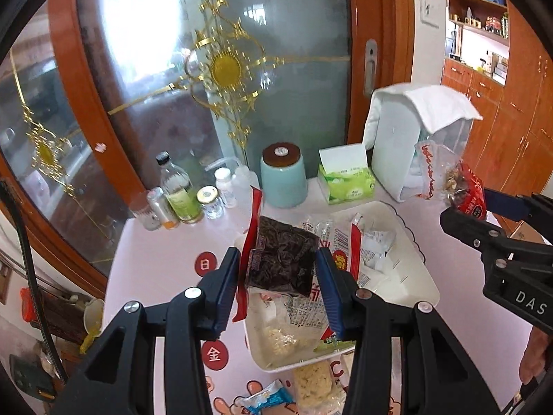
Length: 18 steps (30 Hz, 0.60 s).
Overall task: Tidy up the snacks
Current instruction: 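Carry both snacks over the white tray and open both tools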
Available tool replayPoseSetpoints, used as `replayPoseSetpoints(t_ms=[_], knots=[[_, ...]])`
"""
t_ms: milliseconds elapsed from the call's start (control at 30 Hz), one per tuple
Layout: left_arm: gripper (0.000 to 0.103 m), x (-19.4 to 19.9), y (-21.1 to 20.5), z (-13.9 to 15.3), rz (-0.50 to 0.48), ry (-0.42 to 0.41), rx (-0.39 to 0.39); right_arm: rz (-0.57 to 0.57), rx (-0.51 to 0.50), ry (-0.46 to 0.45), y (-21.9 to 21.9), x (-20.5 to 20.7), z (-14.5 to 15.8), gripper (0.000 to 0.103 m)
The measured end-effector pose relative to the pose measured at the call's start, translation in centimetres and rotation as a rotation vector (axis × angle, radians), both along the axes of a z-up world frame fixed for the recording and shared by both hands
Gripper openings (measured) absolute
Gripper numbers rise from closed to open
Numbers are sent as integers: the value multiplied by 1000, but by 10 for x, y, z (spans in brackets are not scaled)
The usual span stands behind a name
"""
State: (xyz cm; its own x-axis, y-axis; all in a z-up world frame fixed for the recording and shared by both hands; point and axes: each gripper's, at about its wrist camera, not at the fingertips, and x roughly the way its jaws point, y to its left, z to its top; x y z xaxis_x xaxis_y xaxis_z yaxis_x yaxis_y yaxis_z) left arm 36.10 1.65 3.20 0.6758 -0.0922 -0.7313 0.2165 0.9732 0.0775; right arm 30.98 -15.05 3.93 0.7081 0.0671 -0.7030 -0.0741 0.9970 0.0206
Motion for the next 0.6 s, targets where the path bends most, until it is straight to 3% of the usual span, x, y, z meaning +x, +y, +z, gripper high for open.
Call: replayPoseSetpoints(t_ms=[267,333,400,600], knots=[[47,41,-11,-53,5,88,15,-39,-10,115,-5,41,-51,58],[80,45,-13,-60,16,89,31,-41,-16,142,-5,49,-63,60],[91,44,-12,-63,32,65,33,-49,-12,168,-6,56,-74,61],[92,38,-6,-64,23,77,13,-59,32,204,-9,58,-86,62]])
